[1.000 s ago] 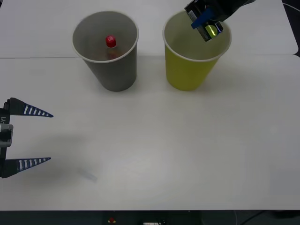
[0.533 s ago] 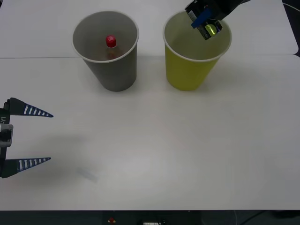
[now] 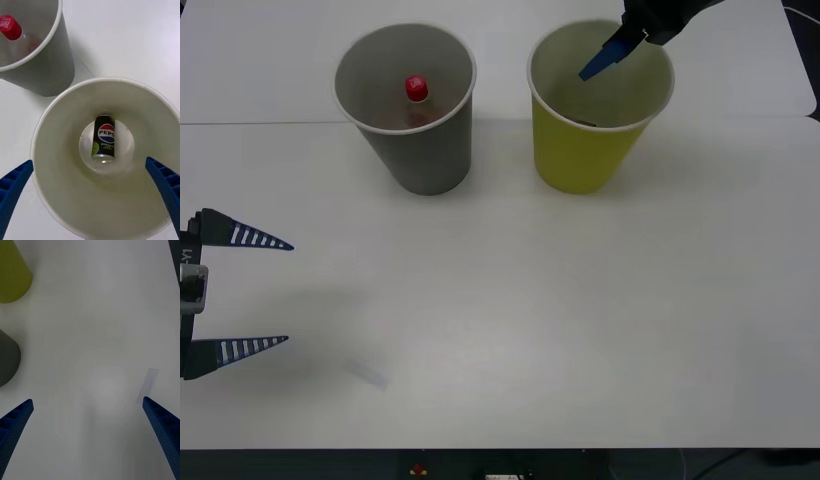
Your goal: Put the can into the green bin and the plastic bottle into the gray bin
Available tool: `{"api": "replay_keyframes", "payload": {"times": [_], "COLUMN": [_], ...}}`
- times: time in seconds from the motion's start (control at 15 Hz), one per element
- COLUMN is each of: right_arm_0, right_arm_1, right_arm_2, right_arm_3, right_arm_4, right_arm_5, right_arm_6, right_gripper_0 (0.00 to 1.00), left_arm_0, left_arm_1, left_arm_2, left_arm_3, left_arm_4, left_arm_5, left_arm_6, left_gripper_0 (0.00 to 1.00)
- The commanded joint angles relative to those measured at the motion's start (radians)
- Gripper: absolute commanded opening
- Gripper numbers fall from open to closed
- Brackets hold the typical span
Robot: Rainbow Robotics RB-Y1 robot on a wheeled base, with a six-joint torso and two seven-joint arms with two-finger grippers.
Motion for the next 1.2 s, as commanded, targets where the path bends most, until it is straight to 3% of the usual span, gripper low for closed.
{"api": "replay_keyframes", "payload": {"times": [0.07,0.27,0.73,0.93,1.2], "right_arm_0": [0.038,0.098,0.305,0.425,0.638], "right_arm_1": [-0.034,-0.080,-0.206,-0.255,-0.275], "right_arm_2": [-0.029,-0.089,-0.250,-0.308,-0.442], "right_arm_3": [-0.061,-0.166,-0.261,-0.340,-0.505], "right_arm_4": [-0.054,-0.112,-0.382,-0.448,-0.465], "right_arm_5": [-0.005,-0.031,-0.069,-0.071,-0.071], "right_arm_6": [0.016,0.042,0.372,0.512,0.685], "right_gripper_0": [1.00,1.00,1.00,1.00,1.00], "left_arm_0": [0.000,0.000,0.000,0.000,0.000], "left_arm_1": [0.000,0.000,0.000,0.000,0.000], "left_arm_2": [0.000,0.000,0.000,0.000,0.000], "left_arm_3": [0.000,0.000,0.000,0.000,0.000], "left_arm_4": [0.000,0.000,0.000,0.000,0.000], "left_arm_5": [0.000,0.000,0.000,0.000,0.000], "left_arm_6": [0.000,0.000,0.000,0.000,0.000], "left_gripper_0": [1.00,1.00,1.00,1.00,1.00]}}
